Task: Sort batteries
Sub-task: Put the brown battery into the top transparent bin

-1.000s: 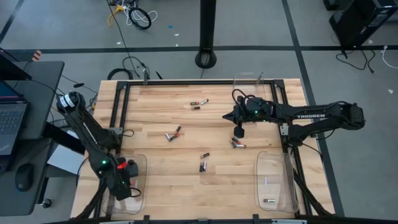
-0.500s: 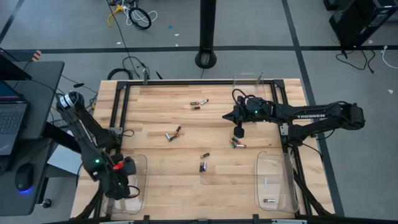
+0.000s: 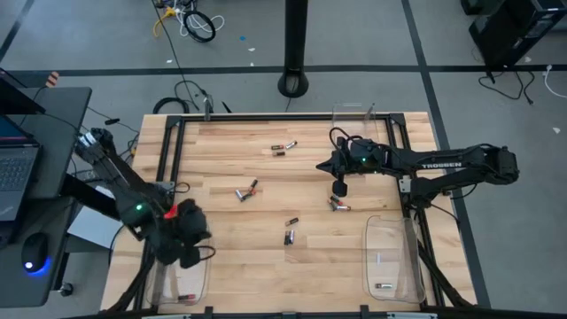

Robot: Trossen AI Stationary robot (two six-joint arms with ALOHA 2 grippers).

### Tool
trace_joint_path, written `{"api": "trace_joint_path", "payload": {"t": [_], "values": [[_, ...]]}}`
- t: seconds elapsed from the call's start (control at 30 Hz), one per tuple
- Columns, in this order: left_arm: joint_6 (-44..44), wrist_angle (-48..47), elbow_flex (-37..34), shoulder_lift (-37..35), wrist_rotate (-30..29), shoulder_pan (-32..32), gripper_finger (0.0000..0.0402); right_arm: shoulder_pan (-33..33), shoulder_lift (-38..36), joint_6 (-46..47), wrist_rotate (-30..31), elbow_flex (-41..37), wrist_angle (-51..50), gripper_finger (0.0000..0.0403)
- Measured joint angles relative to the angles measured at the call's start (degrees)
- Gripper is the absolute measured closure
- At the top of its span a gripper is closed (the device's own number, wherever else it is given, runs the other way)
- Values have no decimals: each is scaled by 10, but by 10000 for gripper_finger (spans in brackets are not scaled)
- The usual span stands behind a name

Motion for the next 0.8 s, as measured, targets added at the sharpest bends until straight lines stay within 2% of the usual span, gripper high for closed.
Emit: {"api": "trace_joint_path", "payload": {"t": [0.13,0.27,0.33,0.43,0.57,0.63,0.7,0.8], "values": [[158,66,0,-2,-29,61,398,-1,26,0,-17,0,28,391],[344,189,-25,-2,-39,144,399,-1,64,0,-35,0,73,391],[431,273,-50,-2,-17,196,400,0,78,0,-35,0,92,391],[532,426,-103,-2,55,275,400,0,83,-3,-33,0,103,391],[589,625,-186,0,182,374,400,0,70,-4,-16,0,91,391],[592,696,-215,3,222,415,400,0,60,-4,-15,0,92,391],[594,726,-237,3,247,447,400,0,55,-4,-15,0,92,390],[606,742,-253,3,255,486,400,-1,55,-4,-15,0,99,390]]}}
